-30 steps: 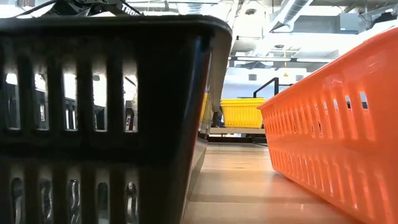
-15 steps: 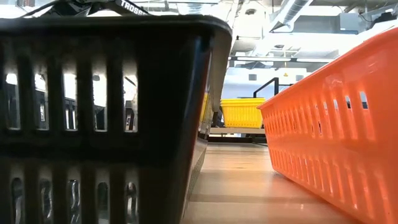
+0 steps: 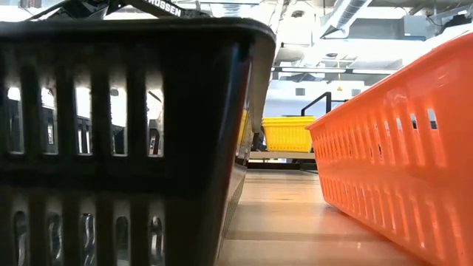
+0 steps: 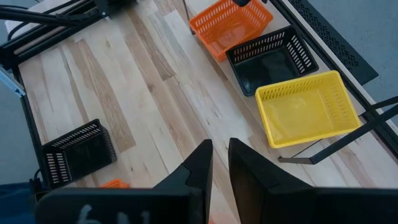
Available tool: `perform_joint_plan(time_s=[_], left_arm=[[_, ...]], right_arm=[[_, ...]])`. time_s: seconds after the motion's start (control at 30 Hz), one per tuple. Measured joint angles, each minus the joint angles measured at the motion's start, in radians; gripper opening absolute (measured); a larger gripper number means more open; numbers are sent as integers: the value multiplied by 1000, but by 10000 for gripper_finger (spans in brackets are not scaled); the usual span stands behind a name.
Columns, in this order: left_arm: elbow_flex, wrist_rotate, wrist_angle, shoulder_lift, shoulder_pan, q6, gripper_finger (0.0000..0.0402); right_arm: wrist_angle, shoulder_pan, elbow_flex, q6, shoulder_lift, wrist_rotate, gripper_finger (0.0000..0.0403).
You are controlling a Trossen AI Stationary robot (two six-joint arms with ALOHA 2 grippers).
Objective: Stack baskets on shelf by color
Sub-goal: Adjust the stacked black basket on the shelf
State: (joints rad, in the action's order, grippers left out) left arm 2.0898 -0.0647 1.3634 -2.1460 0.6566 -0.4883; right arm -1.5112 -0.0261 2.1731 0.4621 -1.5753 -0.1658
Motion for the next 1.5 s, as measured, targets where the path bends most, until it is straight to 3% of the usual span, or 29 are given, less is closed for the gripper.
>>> perform_joint_plan(time_s=[0.2,0.5,0.87,1.07,1.5], left_arm=[[25,1,-4,0,-46,14,77],[25,2,-8,0,-145,26,5],[16,4,-61,-1,-236,52,0],[16,67,-35,-1,-268,91,0],[-22,94,-71,-2,-315,103,0]], right_arm=[[0,-1,0,0,0,0,72],[0,-1,0,-1,0,-16,72],[0,0,0,0,0,-19,72],[0,0,0,0,0,-19,72],[0,0,0,-1,0,-19,72]])
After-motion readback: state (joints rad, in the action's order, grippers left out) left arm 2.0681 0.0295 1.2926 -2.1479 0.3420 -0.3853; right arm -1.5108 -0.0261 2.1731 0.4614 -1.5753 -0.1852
